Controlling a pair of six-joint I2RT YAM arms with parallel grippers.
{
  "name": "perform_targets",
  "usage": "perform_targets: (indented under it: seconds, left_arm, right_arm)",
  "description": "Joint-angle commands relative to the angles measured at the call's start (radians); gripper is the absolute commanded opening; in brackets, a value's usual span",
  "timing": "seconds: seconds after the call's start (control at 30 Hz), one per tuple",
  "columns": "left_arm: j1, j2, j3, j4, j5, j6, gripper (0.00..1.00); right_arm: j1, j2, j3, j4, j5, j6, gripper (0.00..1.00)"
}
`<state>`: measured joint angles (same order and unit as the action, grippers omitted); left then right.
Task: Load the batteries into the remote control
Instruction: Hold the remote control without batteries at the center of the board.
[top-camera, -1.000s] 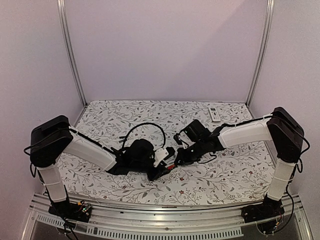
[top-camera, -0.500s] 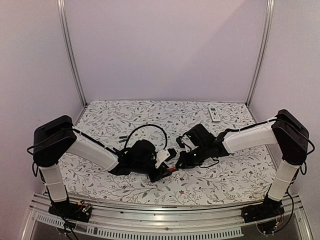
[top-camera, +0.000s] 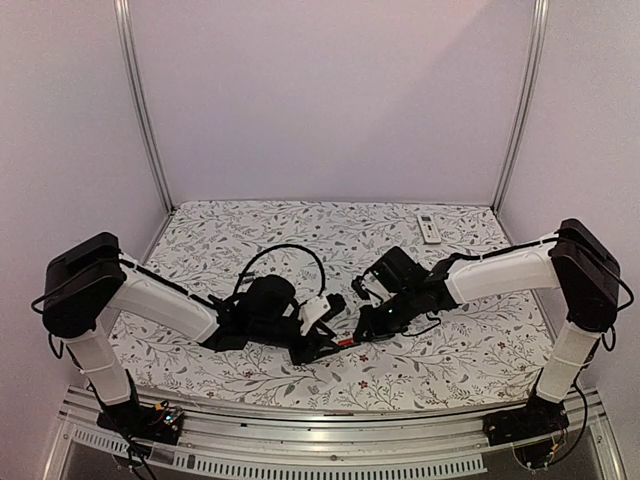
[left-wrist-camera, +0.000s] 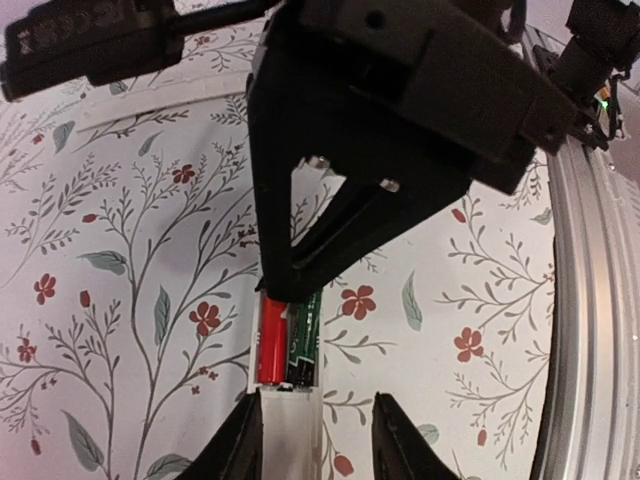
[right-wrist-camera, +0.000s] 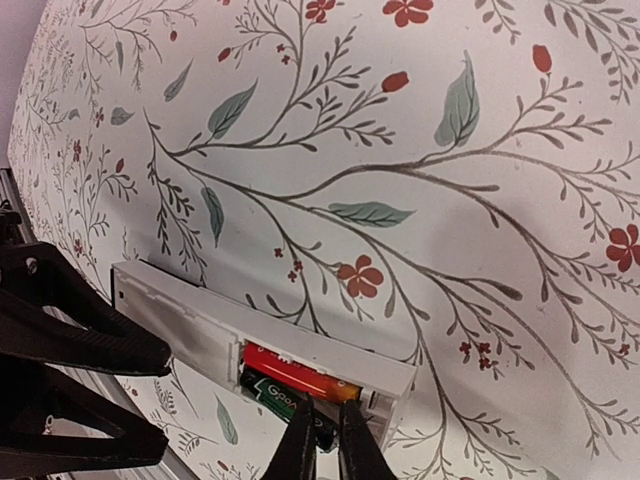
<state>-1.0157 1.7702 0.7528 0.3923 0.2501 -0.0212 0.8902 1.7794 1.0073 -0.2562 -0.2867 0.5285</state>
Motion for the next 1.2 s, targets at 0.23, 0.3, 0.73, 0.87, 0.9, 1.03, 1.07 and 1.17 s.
perform_targets:
  seconds: [0.23,0.3,0.73,0.87,0.9,1.03,1.07,1.17]
  left_arm:
    - [0.027,-0.022,-0.012,-0.053,0.021,0.064,0.29]
    - [0.02,-0.017,-0.005,-0.043,0.013,0.079,0.28]
    - [0.006,0.013,0.006,-0.053,0.054,0.224,0.47]
    - [0.004,0.031,0.01,-0.055,0.007,0.227,0.48]
    - [0.005,0.034,0.01,-0.053,-0.007,0.227,0.48]
    - [0.004,0.047,0.012,-0.053,-0.039,0.228,0.48]
    - [0.005,0.049,0.011,-0.053,-0.042,0.228,0.48]
    - [0.003,0.06,0.007,-0.054,-0.05,0.226,0.48]
  right_arm:
    - [-0.068,-0.062,0.056,-0.139,-0.05,-0.137,0.13]
    - [-0.067,-0.053,0.058,-0.141,-0.069,-0.126,0.14]
    - [-0.033,-0.007,0.075,-0.157,-0.075,-0.037,0.15]
    - [-0.024,0.014,0.094,-0.162,-0.078,-0.039,0.16]
    - [-0.023,0.021,0.097,-0.162,-0.078,-0.039,0.16]
    - [-0.023,0.031,0.098,-0.166,-0.076,-0.039,0.14]
    - [-0.023,0.034,0.095,-0.166,-0.074,-0.039,0.13]
    - [-0.021,0.033,0.093,-0.165,-0.073,-0.035,0.12]
